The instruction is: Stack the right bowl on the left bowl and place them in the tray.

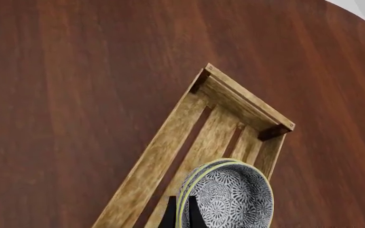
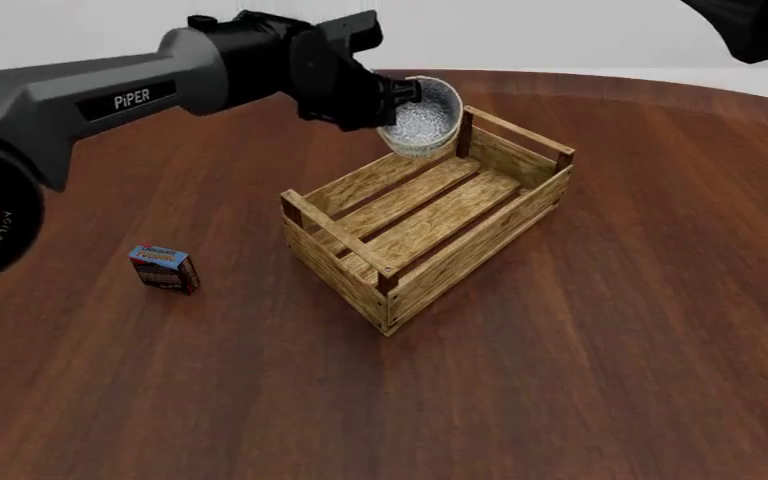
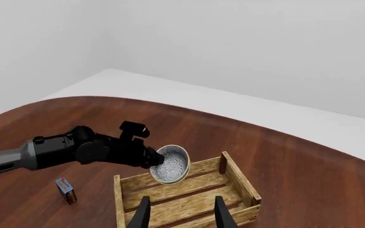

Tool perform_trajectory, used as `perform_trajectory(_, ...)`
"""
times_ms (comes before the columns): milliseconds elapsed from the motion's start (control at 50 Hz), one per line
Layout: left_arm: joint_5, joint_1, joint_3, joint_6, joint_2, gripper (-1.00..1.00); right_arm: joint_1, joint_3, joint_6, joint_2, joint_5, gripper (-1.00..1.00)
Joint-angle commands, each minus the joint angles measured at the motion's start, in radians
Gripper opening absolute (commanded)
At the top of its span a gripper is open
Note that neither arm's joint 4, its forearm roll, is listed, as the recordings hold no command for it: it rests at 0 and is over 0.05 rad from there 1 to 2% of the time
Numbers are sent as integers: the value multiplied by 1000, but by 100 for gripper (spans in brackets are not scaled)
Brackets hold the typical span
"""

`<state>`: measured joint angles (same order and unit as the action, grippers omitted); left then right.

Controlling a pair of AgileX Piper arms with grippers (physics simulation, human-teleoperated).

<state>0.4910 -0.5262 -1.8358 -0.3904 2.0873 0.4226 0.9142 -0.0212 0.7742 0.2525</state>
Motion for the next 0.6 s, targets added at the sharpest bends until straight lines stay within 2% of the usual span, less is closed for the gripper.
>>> perform_trajectory(20, -20, -19, -11, -8, 29, -100, -1, 3, 2, -2, 2, 100)
perform_trajectory(600, -79, -31, 20, -24, 110, -100, -5, 6, 5, -10, 6, 100)
